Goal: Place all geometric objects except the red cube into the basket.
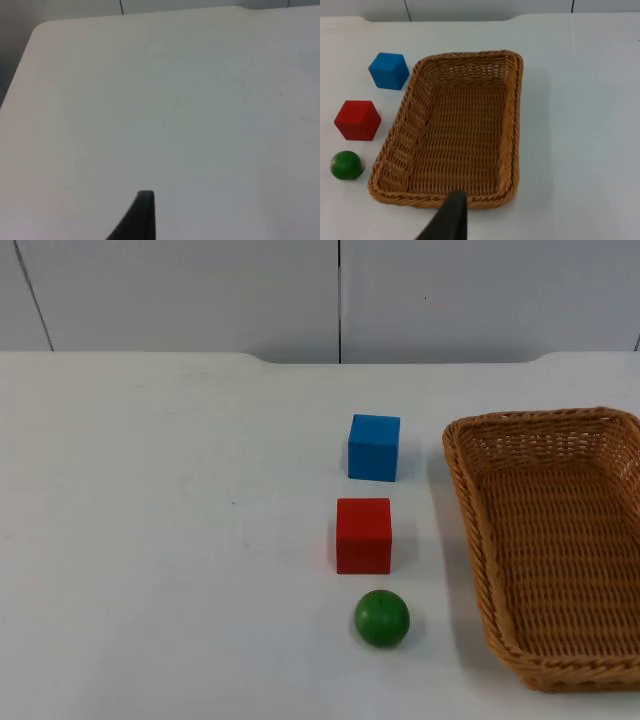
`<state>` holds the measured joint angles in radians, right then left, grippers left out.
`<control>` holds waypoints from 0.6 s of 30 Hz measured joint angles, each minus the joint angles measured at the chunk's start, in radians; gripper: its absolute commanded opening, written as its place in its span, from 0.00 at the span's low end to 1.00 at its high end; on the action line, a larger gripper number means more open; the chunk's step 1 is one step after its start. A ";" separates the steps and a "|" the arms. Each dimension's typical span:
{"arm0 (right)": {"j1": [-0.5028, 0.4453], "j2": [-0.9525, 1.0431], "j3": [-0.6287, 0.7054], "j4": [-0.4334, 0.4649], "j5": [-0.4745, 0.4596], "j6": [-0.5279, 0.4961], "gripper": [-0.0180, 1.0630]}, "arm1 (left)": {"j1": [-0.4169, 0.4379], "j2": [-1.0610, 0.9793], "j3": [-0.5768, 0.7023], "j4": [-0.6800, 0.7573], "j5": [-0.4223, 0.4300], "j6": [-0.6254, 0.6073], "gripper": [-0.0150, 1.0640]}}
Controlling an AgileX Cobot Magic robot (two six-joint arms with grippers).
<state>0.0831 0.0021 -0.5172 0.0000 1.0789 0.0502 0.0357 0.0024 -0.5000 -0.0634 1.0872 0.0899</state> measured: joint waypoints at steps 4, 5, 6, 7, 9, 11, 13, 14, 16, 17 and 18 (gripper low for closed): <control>0.000 0.012 -0.022 0.000 0.004 0.010 0.97 | 0.000 0.017 -0.017 0.024 -0.006 -0.040 0.98; 0.000 0.030 -0.047 0.000 0.004 0.009 0.97 | 0.000 0.042 -0.037 0.042 -0.022 -0.057 0.98; 0.000 0.030 -0.047 0.000 0.004 0.009 0.97 | 0.000 0.042 -0.037 0.042 -0.022 -0.057 0.98; 0.000 0.062 -0.084 -0.008 0.004 0.009 0.97 | 0.000 0.071 -0.071 0.063 -0.037 -0.071 0.98; 0.000 0.138 -0.173 -0.048 -0.006 0.011 0.97 | 0.000 0.156 -0.152 0.107 -0.088 -0.090 0.98; 0.000 0.183 -0.213 -0.069 -0.016 0.014 0.97 | 0.000 0.203 -0.186 0.130 -0.114 -0.104 0.98; 0.000 0.269 -0.303 -0.090 -0.050 0.014 0.97 | 0.000 0.290 -0.263 0.152 -0.172 -0.144 0.98; 0.000 0.318 -0.352 -0.097 -0.097 0.014 0.97 | 0.000 0.359 -0.305 0.152 -0.215 -0.167 0.98; 0.000 0.351 -0.383 -0.101 -0.128 0.014 0.97 | 0.000 0.393 -0.331 0.152 -0.241 -0.175 0.98; 0.000 0.382 -0.408 -0.105 -0.162 0.018 0.97 | 0.000 0.433 -0.351 0.152 -0.269 -0.180 0.98; 0.000 0.409 -0.426 -0.109 -0.190 0.021 0.97 | 0.000 0.471 -0.365 0.152 -0.295 -0.182 0.98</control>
<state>0.0831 0.4110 -0.9429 -0.1093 0.8893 0.0707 0.0357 0.4733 -0.8653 0.0884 0.7924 -0.0922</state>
